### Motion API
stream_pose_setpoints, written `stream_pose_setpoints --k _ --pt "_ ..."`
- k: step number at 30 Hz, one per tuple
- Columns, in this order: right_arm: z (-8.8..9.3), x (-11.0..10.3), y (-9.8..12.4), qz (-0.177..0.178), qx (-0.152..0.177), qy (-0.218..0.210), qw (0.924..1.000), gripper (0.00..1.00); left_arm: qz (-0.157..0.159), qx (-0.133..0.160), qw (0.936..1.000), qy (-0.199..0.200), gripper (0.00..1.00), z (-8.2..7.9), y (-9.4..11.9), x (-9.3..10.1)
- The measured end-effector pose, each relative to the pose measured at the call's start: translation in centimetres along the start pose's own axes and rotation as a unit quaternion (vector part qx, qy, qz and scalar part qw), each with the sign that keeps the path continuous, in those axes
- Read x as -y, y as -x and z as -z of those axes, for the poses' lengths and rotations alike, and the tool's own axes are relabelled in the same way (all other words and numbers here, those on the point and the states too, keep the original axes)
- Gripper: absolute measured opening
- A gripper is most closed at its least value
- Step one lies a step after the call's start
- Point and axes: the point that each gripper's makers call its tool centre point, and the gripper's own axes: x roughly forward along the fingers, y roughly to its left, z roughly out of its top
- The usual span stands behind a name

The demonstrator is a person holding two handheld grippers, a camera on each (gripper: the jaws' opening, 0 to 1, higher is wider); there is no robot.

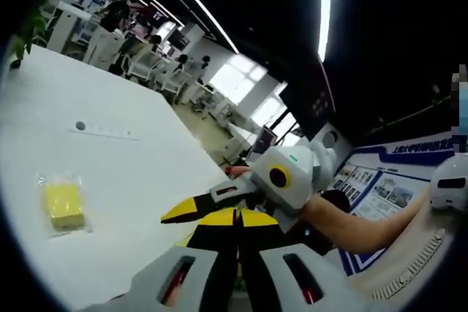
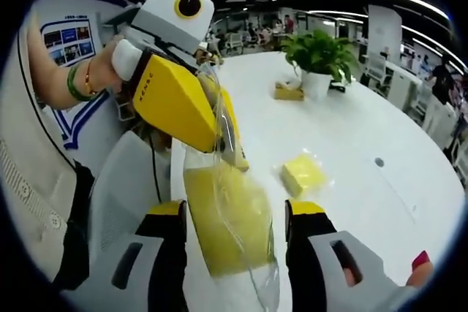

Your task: Compare the silicone blocks by pressing each to a similar depth, holding the contact briefly, and releasing to observe deformation and rebound differences across the visible hardness samples.

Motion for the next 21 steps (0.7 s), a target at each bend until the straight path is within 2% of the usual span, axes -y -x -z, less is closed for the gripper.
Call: stream_pose_setpoints --k 8,12,15,18,21 --pt "-0.9 0.2 0.9 0.019 0.031 -0.004 0.9993 0.63 -0.003 0.005 0.9999 0.009 0.00 0.1 0.1 -0.2" --pt "-1.1 0.7 1.6 0.043 0.046 -0.008 0.9980 0.73 -0.003 0.011 0.9998 0.015 0.00 0.0 0.1 -0.3" --pt "-1.0 1.1 2.4 0.065 0.061 -0.021 0.9958 0.76 -0.004 0.013 0.9998 0.014 0.00 -0.1 0.0 -0.3" --pt "-1.7 1.3 3.7 0.090 0.120 -0.062 0.9867 0.79 -0.006 0.017 0.9998 0.012 0.00 -0.5 0.0 -0.5" --pt "-1.7 1.2 4.8 0.104 0.147 -0.076 0.9807 0.83 -0.004 0.023 0.9996 0.014 0.00 -0.8 -0.1 -0.4"
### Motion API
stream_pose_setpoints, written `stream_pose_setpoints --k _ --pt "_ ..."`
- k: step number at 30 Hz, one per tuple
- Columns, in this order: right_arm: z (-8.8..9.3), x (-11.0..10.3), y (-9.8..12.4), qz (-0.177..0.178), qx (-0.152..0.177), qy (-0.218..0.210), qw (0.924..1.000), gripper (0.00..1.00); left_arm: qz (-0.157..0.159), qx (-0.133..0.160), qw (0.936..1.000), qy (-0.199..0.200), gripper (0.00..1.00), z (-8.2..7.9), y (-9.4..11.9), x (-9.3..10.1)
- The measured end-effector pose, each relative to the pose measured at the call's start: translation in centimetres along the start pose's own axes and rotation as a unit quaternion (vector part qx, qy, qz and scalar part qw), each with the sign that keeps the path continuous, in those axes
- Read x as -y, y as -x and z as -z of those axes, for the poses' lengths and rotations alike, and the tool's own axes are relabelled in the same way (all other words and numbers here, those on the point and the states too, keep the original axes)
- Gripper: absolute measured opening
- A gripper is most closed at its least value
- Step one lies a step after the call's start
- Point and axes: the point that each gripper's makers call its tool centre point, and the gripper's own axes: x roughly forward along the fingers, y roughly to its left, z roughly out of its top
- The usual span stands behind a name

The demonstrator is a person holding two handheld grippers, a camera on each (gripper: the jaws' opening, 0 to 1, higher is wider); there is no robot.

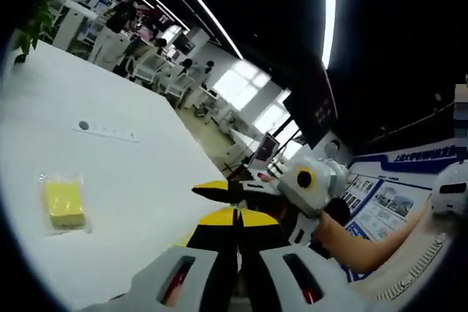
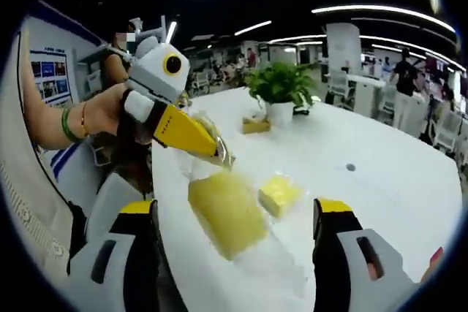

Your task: Compare the silicone blocks by pressing each to a similar depth, holding the contact briefly, and releasing to observe deformation and rebound differences across the visible hardness samples.

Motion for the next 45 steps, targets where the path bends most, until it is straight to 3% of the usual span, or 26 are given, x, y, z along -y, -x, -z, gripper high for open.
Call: stream_pose_setpoints --k 3,11,17,24,28,35,40,45 --pt "0.4 0.2 1.4 0.017 0.007 -0.009 0.9998 0.85 0.000 0.004 1.0000 -0.002 0.00 -0.4 0.0 -0.1" --pt "-0.4 0.2 6.2 0.065 0.081 -0.052 0.9932 0.91 -0.007 0.019 0.9998 0.002 0.00 -0.9 0.3 -0.8" --pt "1.2 -0.3 8.5 0.088 0.086 -0.069 0.9900 0.89 -0.022 0.013 0.9997 -0.003 0.00 -0.8 -0.4 -2.2" --pt "2.5 -0.3 10.3 0.122 0.087 -0.085 0.9851 0.96 -0.024 0.017 0.9995 0.009 0.00 -1.3 -1.8 -3.9" --pt "2.4 0.1 11.7 0.145 0.103 -0.085 0.9804 0.95 -0.025 0.016 0.9995 0.015 0.00 -1.2 -2.7 -4.9" --pt "3.2 0.8 13.4 0.176 0.114 -0.108 0.9718 0.96 -0.044 0.017 0.9985 0.029 0.00 -0.6 -4.8 -8.4" --pt "5.1 1.3 14.6 0.205 0.104 -0.131 0.9644 0.96 -0.056 0.011 0.9972 0.048 0.00 0.4 -7.1 -11.3" --pt "7.2 1.7 14.9 0.223 0.085 -0.162 0.9576 0.96 -0.051 0.004 0.9954 0.081 0.00 1.5 -9.6 -13.1"
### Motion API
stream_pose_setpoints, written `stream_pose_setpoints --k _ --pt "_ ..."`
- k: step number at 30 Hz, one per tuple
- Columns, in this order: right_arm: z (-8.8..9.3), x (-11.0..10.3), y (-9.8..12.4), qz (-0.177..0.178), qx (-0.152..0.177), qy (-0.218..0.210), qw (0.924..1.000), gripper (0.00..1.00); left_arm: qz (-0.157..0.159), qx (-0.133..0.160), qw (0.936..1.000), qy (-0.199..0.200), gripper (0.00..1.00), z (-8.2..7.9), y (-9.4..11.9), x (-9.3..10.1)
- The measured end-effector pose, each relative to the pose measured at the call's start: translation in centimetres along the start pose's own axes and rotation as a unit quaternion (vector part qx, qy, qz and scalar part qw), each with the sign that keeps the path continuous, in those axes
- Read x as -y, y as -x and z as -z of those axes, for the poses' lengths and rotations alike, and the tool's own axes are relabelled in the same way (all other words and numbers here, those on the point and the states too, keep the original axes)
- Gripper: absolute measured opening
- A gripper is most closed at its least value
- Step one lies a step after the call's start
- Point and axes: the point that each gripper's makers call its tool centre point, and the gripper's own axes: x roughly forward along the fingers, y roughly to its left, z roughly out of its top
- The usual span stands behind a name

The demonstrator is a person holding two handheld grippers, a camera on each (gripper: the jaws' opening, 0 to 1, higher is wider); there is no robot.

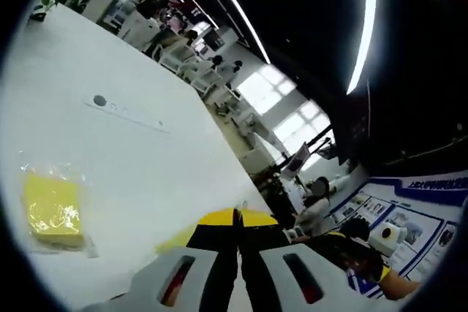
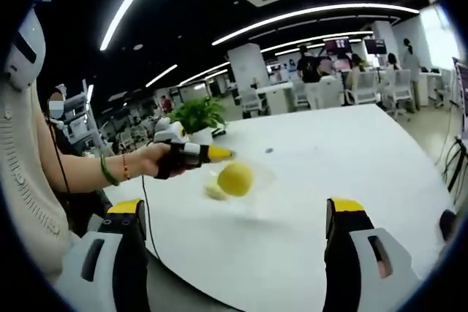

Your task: Compare the silicone blocks by pressing each to a similar depth, holding the contact briefly, and releasing to observe deformation and rebound differences across the visible hardness samples.

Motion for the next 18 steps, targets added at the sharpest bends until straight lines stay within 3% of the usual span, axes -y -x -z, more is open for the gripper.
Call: stream_pose_setpoints --k 4,6,12,18 --pt "0.6 0.3 -0.2 0.004 -0.013 -0.015 0.9998 0.96 0.002 -0.012 0.9996 0.025 0.00 0.8 -2.1 -0.9" --pt "0.1 0.1 -0.4 0.005 -0.004 -0.014 0.9999 0.95 0.003 -0.016 0.9992 0.036 0.00 1.2 -3.3 -1.3" --pt "-0.3 -0.1 -1.7 0.005 -0.007 -0.014 0.9999 0.96 0.013 -0.007 0.9976 0.068 0.00 0.3 -5.6 -2.5" --pt "0.0 0.0 -2.5 -0.002 -0.012 -0.033 0.9994 0.95 -0.009 0.002 0.9968 0.079 0.00 -0.6 -6.6 -5.6"
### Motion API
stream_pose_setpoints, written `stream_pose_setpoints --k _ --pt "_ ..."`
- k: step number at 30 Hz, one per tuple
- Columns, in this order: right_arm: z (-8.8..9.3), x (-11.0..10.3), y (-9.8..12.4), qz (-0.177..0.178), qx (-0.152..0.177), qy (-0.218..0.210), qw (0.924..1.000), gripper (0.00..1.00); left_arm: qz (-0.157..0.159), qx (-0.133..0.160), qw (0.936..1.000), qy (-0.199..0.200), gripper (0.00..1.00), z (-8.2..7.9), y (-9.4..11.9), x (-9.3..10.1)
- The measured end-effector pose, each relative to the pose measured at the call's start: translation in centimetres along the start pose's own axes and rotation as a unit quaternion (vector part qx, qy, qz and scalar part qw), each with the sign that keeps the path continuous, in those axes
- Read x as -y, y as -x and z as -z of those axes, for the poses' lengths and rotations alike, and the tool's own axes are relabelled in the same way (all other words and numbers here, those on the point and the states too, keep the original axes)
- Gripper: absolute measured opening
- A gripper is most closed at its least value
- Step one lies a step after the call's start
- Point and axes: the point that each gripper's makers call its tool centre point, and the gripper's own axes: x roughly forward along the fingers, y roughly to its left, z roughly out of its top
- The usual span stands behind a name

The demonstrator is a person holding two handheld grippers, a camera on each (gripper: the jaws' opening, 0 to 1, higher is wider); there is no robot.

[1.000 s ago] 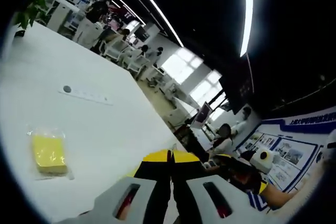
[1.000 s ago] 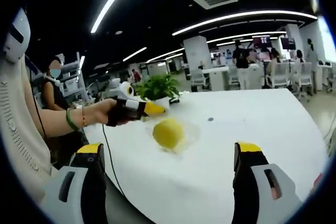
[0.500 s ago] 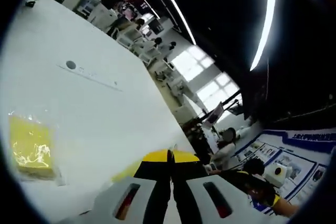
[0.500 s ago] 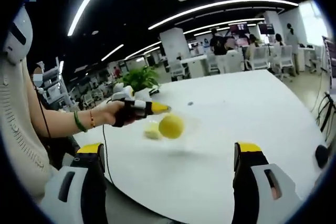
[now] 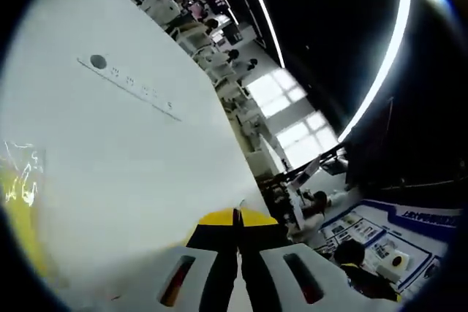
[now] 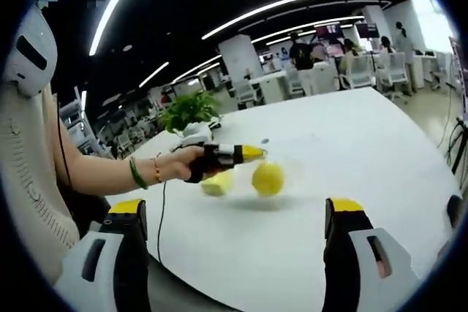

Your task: Compare the silicone blocks by pressing each to a similar depth, holding the contact briefly, and releasing to observe deformation and rebound differences across the visible hardness samples.

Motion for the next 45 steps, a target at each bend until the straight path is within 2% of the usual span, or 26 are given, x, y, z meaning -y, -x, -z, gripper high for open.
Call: stream_pose_setpoints --k 6,9,11,14,20,25,28,32,36,45 --pt "0.3 1.0 -0.8 0.003 -0.014 -0.003 0.9999 0.95 -0.036 0.009 0.9993 -0.008 0.00 -1.0 -0.5 -3.3" --pt "0.3 1.6 -1.3 0.003 -0.020 -0.004 0.9998 0.95 -0.051 0.015 0.9986 0.001 0.00 -1.4 -1.0 -4.9" --pt "0.5 1.8 -1.6 0.001 -0.025 -0.008 0.9997 0.95 -0.073 0.021 0.9971 0.009 0.00 -1.5 -1.3 -6.3" --pt "1.2 2.2 -1.8 0.002 -0.037 -0.007 0.9993 0.95 -0.079 0.033 0.9958 0.033 0.00 -1.6 -1.6 -7.0" --pt "2.4 3.0 -2.1 0.005 -0.057 -0.014 0.9983 0.96 -0.098 0.033 0.9944 0.022 0.00 -1.9 -3.0 -8.4" --pt "3.1 3.4 -2.3 0.006 -0.070 -0.015 0.9974 0.95 -0.129 0.021 0.9914 0.006 0.00 -1.8 -3.0 -10.3" --pt "3.3 3.6 -2.5 0.004 -0.075 -0.022 0.9970 0.95 -0.126 0.023 0.9916 0.018 0.00 -1.7 -3.0 -10.8" --pt "3.4 3.6 -2.7 0.003 -0.078 -0.023 0.9967 0.95 -0.134 0.015 0.9909 0.007 0.00 -1.5 -2.9 -11.2" --pt "4.3 3.5 -2.8 0.001 -0.102 -0.004 0.9948 0.95 -0.141 0.010 0.9899 -0.009 0.00 -1.5 -2.9 -11.4" --pt "4.4 3.4 -2.8 -0.001 -0.098 -0.013 0.9951 0.95 -0.152 0.002 0.9882 -0.019 0.00 -1.5 -2.8 -11.9"
